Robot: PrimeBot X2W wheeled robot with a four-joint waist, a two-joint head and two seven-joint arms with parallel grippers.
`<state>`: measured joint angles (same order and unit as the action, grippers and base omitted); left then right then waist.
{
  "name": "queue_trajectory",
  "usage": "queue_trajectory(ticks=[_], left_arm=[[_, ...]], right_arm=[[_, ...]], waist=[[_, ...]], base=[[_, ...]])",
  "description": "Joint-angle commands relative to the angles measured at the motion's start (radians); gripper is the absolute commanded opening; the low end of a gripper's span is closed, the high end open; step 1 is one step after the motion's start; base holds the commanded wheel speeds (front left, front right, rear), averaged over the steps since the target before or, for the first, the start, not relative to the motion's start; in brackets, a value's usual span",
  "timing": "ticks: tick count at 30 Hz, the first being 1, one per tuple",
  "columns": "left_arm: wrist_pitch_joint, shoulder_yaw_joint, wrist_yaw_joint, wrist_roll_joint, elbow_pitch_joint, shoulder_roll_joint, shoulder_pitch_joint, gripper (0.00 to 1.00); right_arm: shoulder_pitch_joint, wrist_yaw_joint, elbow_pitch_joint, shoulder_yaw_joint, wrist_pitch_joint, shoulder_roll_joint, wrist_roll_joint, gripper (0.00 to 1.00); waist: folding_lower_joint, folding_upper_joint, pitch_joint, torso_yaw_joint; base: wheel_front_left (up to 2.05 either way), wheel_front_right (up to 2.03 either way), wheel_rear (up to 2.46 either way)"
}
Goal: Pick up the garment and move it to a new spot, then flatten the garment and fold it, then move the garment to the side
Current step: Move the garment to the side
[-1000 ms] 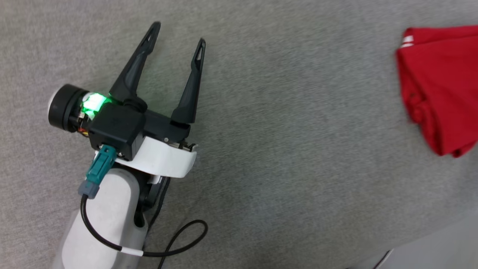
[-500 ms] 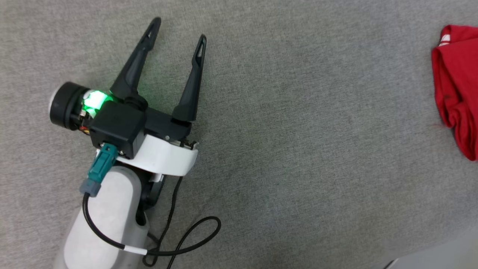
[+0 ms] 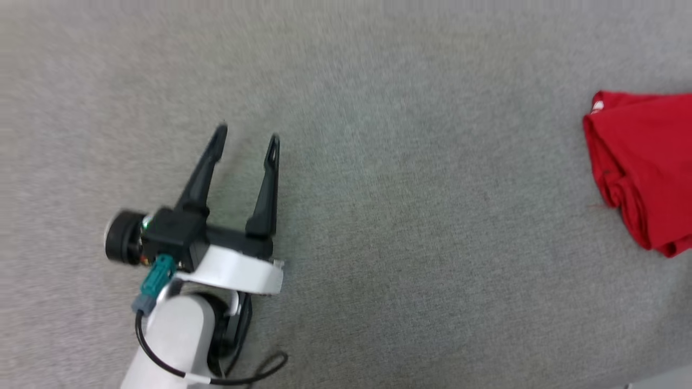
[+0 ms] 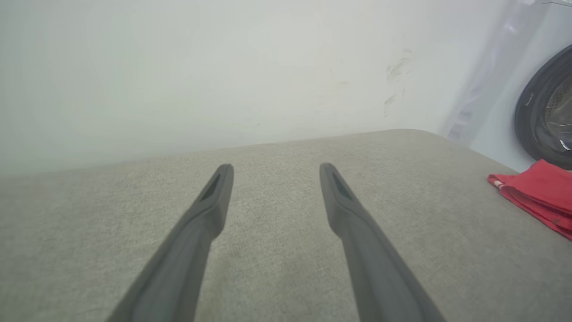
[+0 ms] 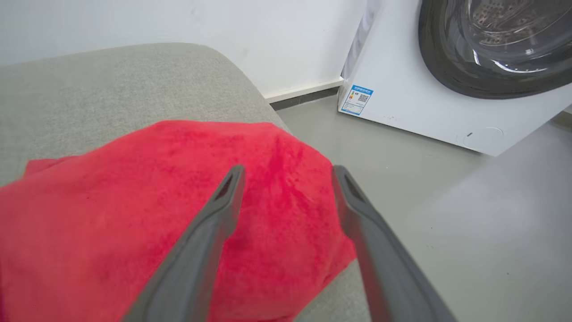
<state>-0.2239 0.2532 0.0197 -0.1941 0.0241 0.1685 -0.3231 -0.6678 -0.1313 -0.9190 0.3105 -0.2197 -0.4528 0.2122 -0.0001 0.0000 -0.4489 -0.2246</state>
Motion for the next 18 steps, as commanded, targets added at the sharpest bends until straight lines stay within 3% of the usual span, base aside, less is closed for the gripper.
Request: queue_trajectory(ticks=[1,8,18], left_arm=[[-0.008,-0.004,0.007,-0.009,-0.011,-0.007,0.027,1.00],[-0.028,-0.038,0.037,-0.055,-0.051,-0.028,0.139,1.00],[-0.040,-0.088,0.069,-0.063,-0.078,-0.020,0.230,1.00]], right_arm=[[0.035,0.001,0.020,-0.002,-0.011,0.015,0.001,1.00],[0.226,0.001,0.196,-0.027,-0.023,0.123,-0.001,1.00],[0.455,0.001,0.538,-0.160,0.047,0.261,0.032,1.00]], waist=[[0.0001,0.0000,0.083,0.028],[0.0001,0.0000,0.203,0.059],[0.0001,0.0000,0.278,0.111]], base=[[0.00,0.00,0.00],[0.00,0.00,0.00],[0.00,0.00,0.00]])
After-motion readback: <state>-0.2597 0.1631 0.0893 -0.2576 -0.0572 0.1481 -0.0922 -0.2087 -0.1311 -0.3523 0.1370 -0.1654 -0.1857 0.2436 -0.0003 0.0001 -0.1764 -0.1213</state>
